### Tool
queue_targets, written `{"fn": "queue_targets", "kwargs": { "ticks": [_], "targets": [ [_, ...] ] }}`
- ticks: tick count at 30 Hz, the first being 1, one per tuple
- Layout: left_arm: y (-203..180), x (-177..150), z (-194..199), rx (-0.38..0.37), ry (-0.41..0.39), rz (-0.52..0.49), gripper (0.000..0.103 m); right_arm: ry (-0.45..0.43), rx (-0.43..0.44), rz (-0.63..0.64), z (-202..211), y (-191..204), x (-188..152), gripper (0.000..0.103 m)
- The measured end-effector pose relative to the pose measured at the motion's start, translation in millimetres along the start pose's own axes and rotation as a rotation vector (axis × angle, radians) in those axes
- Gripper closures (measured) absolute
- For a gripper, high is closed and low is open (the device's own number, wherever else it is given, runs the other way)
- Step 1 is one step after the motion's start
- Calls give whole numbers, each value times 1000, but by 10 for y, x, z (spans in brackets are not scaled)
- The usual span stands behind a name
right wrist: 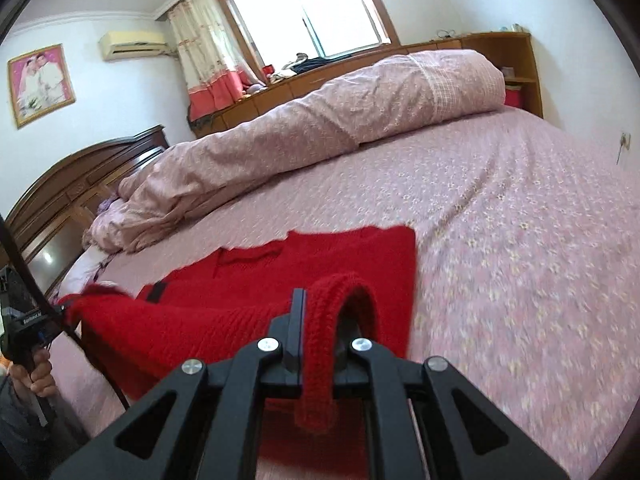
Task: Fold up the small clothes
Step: 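Grasp the cardigan hem with the left tool while the right tool grasps it too, then lift the hem with both tools and fold it up toward the collar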
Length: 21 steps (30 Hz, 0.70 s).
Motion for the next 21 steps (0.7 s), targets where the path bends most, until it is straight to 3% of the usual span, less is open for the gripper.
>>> {"fn": "queue_targets", "kwargs": {
  "ticks": [9, 17, 21],
  "targets": [
    [-43, 333, -283, -53, -42, -17, 102, -87, 89, 2, -190, 77, 474, 96],
    [87, 439, -599, -25, -7, -10, 102, -22, 53, -23, -573, -150, 523, 96],
    [65, 472, -745, 0, 8, -56, 102, 10, 37, -29, -682, -267, 499, 96]
  ]
}}
Point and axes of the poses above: each gripper's, at about its wrist camera, not at the fingertips, and z roughly against the way its jaws point, y to its left, x to its top, the point moved 8 cm from there along -z, roughly the way its jaws point, and after that the axes turned 6 degrees about x, right-handed, at the moved point
